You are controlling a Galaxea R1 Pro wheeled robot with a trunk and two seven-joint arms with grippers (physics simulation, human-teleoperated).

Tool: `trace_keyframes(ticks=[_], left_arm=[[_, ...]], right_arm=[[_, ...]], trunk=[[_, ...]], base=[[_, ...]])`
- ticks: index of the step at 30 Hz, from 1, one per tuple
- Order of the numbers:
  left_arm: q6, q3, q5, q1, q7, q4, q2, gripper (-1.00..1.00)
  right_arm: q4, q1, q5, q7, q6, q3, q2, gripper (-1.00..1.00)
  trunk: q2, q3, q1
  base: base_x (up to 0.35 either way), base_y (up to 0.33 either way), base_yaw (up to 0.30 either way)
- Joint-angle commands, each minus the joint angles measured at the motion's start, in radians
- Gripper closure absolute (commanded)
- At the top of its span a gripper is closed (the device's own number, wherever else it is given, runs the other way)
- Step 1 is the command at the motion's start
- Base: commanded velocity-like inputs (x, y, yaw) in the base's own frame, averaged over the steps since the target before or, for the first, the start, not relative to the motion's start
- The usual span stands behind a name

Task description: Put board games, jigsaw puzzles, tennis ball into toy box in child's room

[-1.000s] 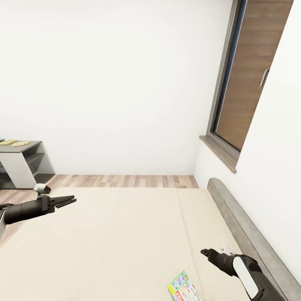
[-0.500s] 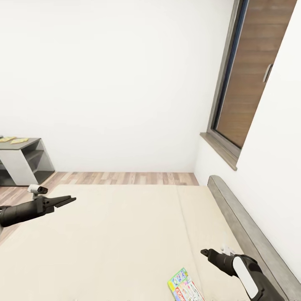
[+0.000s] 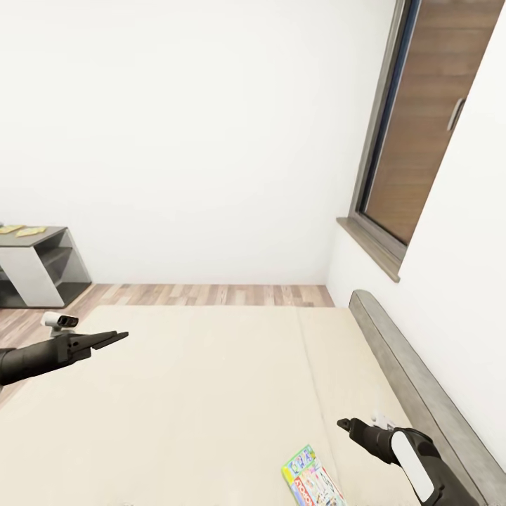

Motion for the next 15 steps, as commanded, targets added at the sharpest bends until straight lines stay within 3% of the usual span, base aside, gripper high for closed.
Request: trace_keyframes(ticks=[1, 15], left_arm=[[0.010, 0.000, 0.000, -0.001, -0.004, 0.000, 0.000, -1.00], [0.011, -0.001, 0.000, 0.001, -0.004, -0.002, -0.001, -1.00]], right_arm=[[-0.002, -0.001, -0.004, -0.002, 0.005, -0.002, 0.000, -1.00], [-0.004, -0.001, -0.005, -0.002, 0.007, -0.002, -0.001, -1.00]], trunk=[[-0.002, -0.004, 0.001], [-0.002, -0.026, 0.001]], base=[[0.000, 0.000, 0.000], [0.000, 0.000, 0.000]])
